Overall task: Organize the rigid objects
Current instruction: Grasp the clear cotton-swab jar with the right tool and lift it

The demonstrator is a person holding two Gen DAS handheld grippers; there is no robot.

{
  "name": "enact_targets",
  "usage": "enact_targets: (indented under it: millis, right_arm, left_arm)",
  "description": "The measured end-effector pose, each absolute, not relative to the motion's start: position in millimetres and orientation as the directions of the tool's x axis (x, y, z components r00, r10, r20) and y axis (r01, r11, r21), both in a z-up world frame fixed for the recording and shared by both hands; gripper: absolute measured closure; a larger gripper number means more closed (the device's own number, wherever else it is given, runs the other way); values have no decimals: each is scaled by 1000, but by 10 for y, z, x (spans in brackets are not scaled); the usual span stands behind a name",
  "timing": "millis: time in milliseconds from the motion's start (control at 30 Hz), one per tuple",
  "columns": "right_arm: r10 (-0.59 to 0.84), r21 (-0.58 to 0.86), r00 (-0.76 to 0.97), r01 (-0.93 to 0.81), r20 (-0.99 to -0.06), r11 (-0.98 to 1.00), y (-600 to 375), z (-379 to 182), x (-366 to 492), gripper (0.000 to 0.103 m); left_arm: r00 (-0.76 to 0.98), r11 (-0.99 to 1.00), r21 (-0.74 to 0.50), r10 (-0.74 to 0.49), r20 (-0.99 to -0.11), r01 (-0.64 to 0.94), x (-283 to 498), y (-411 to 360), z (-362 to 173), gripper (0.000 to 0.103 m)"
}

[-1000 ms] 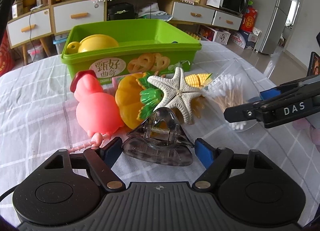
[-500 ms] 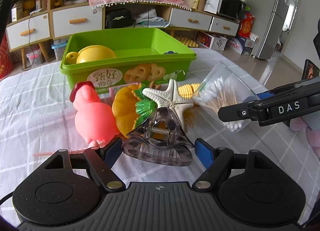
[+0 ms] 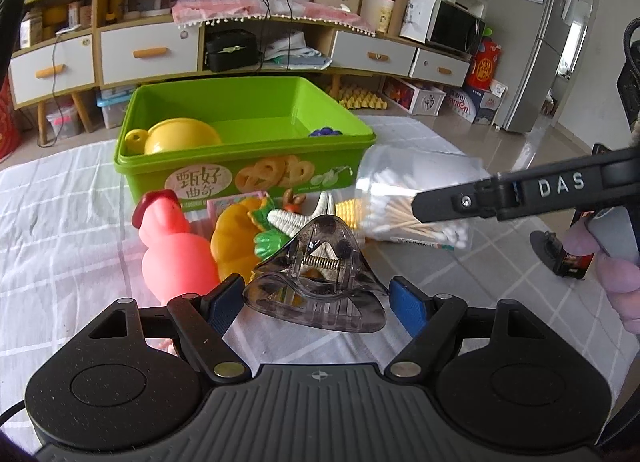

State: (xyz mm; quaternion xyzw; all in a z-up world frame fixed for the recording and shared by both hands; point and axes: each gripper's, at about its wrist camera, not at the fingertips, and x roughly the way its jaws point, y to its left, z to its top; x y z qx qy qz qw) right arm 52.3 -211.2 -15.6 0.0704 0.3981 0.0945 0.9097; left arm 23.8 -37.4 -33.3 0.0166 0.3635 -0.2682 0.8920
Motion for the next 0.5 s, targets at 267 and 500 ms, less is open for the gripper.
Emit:
enact_targets:
  millis: [267,500]
  right_arm:
    - [249,268,685,-82,-684,960,-2128,-5,671,49]
    - [241,307,749,-53,-618,950,-2142,257,754,49]
  left_arm:
    - [604,857,-197,-482,-635,477,322,-401,-173,22]
    - [630,873,-207,-466,-621,442,447,-361,-88,22]
